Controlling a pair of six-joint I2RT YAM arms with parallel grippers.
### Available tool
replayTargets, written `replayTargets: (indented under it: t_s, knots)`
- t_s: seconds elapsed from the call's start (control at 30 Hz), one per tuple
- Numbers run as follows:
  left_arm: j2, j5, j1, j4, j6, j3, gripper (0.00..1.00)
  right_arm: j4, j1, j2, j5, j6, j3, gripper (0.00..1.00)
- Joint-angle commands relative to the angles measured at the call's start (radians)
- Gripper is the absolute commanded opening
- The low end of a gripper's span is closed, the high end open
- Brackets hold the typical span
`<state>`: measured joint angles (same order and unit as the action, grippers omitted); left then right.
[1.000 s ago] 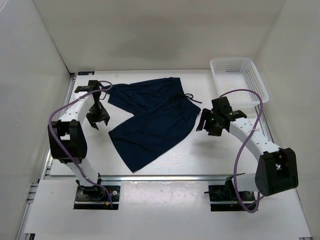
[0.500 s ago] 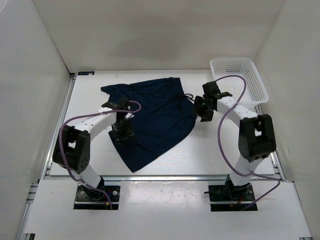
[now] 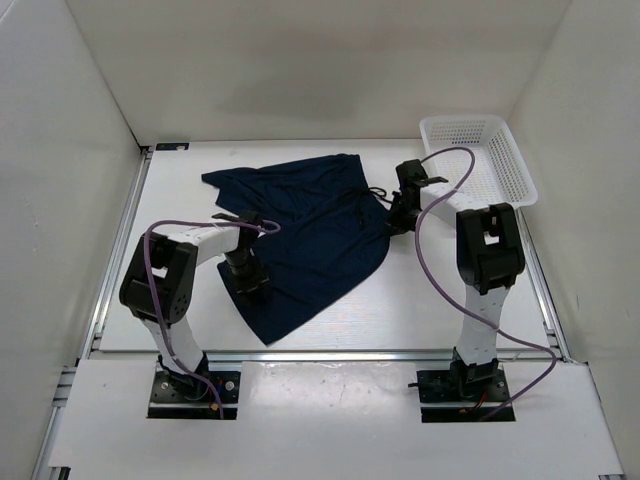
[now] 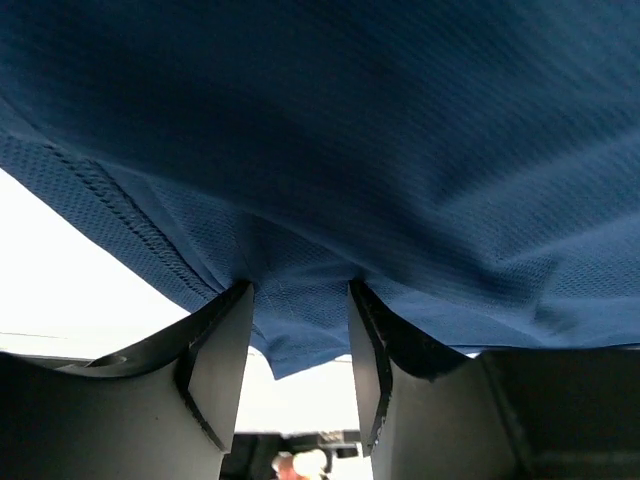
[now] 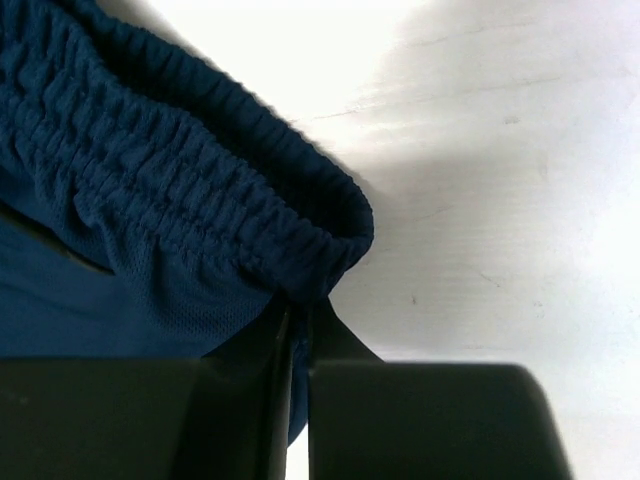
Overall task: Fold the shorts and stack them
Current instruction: Flatten the shorts out
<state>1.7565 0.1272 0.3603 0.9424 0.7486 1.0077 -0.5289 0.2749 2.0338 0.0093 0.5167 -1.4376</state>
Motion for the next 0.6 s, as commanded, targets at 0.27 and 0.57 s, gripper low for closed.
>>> replayTargets:
  t_s: [0.27, 0.57]
  knots:
    - [0.135, -0.061, -0.139, -0.028, -0.089, 0.184, 0.53, 0.006, 0.062, -0.299, 0.127, 0.134, 0.392, 0.0]
    - [0.186, -0.201, -0.204, 0.133, -0.164, 0.434, 0.53, -0.029, 0.142, -0.561, 0.136, 0.212, 0.575, 0.69]
